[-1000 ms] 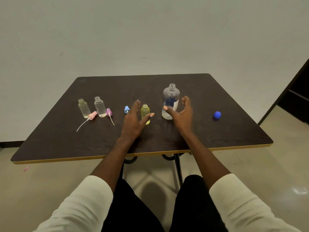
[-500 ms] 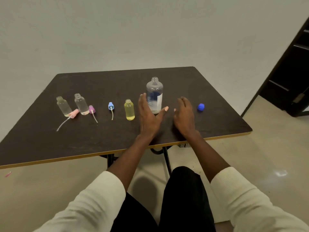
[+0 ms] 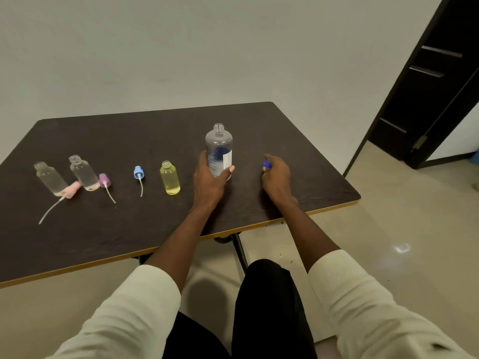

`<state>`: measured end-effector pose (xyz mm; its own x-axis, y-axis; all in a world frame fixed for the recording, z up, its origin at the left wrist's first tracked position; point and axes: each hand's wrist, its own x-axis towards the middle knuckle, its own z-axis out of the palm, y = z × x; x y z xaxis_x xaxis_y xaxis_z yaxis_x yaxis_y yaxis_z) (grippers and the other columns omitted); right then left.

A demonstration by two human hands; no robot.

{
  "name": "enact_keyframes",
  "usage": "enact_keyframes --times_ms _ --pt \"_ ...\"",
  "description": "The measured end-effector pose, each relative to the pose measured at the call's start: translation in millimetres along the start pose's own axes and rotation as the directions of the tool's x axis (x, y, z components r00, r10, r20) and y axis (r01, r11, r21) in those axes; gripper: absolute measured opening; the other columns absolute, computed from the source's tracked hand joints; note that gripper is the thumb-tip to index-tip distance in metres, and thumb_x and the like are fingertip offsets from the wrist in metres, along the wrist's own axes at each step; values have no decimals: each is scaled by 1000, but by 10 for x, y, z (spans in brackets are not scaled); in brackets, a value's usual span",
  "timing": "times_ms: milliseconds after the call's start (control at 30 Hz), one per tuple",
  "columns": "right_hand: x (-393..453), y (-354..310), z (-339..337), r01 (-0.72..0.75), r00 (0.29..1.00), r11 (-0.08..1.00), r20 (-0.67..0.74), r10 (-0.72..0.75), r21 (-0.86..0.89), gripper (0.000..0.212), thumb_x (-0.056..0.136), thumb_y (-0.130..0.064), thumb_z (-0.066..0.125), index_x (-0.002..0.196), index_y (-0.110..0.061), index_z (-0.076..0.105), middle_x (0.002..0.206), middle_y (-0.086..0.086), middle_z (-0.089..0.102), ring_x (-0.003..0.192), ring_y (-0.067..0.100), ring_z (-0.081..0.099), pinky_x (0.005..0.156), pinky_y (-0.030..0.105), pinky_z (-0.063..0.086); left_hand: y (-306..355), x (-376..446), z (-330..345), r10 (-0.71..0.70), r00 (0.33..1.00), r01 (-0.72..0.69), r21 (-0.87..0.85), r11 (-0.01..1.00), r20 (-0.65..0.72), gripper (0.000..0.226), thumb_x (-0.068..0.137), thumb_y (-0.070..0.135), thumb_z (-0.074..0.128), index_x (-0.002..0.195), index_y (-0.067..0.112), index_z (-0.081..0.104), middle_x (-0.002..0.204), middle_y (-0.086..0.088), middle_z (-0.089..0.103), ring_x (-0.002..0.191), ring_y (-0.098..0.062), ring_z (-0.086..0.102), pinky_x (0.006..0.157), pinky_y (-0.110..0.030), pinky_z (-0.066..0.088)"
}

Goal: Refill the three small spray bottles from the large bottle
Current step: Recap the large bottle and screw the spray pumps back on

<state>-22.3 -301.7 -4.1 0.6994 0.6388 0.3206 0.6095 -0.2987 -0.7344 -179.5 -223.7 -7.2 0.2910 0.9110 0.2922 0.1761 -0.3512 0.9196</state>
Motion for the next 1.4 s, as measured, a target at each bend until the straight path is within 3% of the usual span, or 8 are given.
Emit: enact_keyframes --times_ms 133,267,433,567,800,1000,1233,1400 --pt "37 -464 -48 45 997 897 -79 -11 440 30 88 -6 67 117 -9 64 110 4 67 99 11 64 91 25 53 -9 -1 -15 -7 1000 7 -23 1000 -4 67 82 39 79 138 23 47 129 4 62 113 -14 60 94 -35 51" --pt "196 -1028 -173 210 977 761 -99 -190 614 26 85 0 67 110 -6 67 107 9 70 99 18 68 91 26 53 10 -4 -31 -16 1000 16 -35 999 1 68 81 41 79 139 25 47 130 4 62 114 -14 59 95 -37 50" --pt "283 -1201 -65 285 942 838 27 -335 464 28 86 -3 65 113 -9 70 108 1 71 99 12 67 94 30 53 32 -16 -37 -37 999 38 -44 998 20 72 83 41 78 144 23 43 138 2 58 117 -11 54 97 -34 47" --pt "282 -1163 14 334 924 880 66 -376 337 28 88 -4 63 114 -11 69 105 -10 65 97 4 62 89 11 47 33 -18 -35 -27 999 28 -43 999 25 72 85 39 77 145 22 42 139 3 56 118 -9 52 97 -29 44" --pt "444 -1187 -104 296 897 905 238 -374 307 29 89 -4 63 115 -13 70 112 -1 70 101 7 64 91 13 48 9 13 -26 -46 999 47 -39 998 25 77 83 39 78 147 21 40 143 1 54 128 -17 52 106 -40 46" --pt "293 -1150 63 217 965 864 30 -259 454 22 81 -4 73 102 -11 75 94 -9 70 85 -4 66 82 13 51 -2 16 -16 -34 999 35 -61 998 16 75 83 34 79 146 20 41 141 1 55 126 -15 53 102 -30 45" --pt "229 -1207 173 256 966 858 -75 -249 446 19 76 -11 76 93 -17 70 93 -3 68 86 10 63 78 20 52 19 2 -25 -44 999 45 -66 997 18 75 85 34 78 148 18 40 142 -2 55 125 -14 51 100 -29 43" --pt "317 -1238 72 347 904 898 160 -397 270 31 90 -12 63 121 -16 66 122 3 60 110 12 55 91 12 39 34 1 -19 -37 999 37 -64 997 6 74 83 37 79 145 19 43 139 0 58 123 -17 55 100 -31 46"
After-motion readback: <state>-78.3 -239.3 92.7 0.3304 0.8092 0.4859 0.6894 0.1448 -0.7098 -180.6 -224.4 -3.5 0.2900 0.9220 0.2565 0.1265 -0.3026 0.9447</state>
